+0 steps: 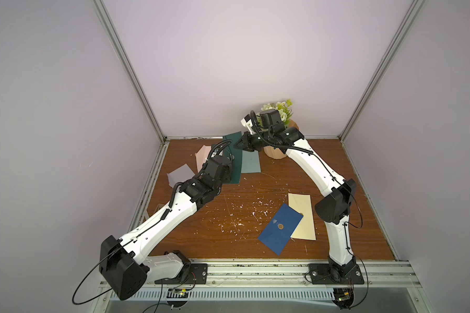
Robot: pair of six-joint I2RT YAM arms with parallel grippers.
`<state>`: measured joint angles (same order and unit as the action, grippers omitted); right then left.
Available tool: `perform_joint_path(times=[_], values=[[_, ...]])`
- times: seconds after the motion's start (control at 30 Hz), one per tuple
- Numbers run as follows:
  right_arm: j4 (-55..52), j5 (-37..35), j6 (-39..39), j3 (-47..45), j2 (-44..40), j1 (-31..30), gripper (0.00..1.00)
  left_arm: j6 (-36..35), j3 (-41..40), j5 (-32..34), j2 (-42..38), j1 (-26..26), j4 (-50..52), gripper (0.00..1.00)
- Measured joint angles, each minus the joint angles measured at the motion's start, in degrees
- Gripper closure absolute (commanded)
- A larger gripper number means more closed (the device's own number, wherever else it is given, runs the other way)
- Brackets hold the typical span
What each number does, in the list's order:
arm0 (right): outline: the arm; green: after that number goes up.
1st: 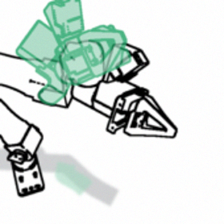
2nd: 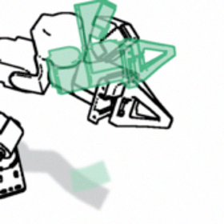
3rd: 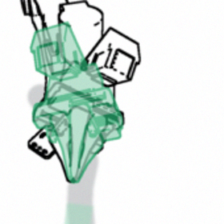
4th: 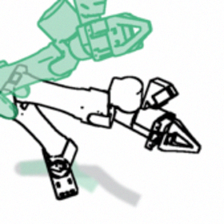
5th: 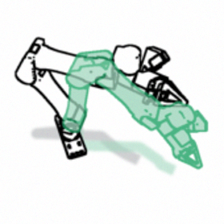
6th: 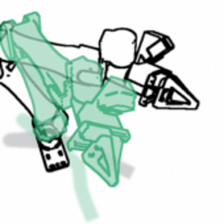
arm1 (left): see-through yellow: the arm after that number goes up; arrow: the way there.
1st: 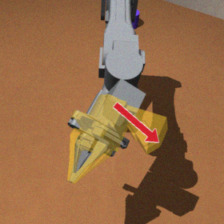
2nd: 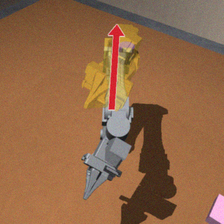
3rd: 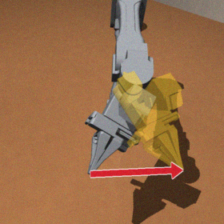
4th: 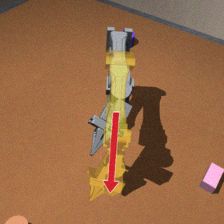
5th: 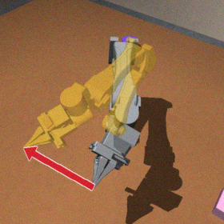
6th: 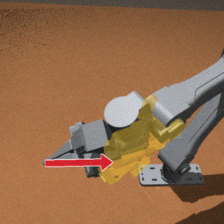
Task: Open the envelope
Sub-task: Open the envelope flap on the envelope.
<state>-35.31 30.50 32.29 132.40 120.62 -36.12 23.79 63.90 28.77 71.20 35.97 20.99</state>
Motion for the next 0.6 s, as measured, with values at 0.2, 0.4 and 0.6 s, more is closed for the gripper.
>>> perform_joint_path(times=[0.2, 0.4, 0.6], values=[[1.9, 1.3, 0.3, -0.6, -0.2, -0.1, 1.00, -0.2, 0.0, -1.1, 0.3, 0.0, 0.0, 0.35], [4.4, 2.9, 1.2, -2.9, -0.8, -0.1, 1.00, 0.3, 0.0, -0.8, 1.4, 0.0, 0.0, 0.35], [5.4, 3.1, 1.5, -2.9, -0.9, -0.1, 1.00, 2.3, 0.0, 1.6, 1.4, 0.1, 0.0, 0.36]])
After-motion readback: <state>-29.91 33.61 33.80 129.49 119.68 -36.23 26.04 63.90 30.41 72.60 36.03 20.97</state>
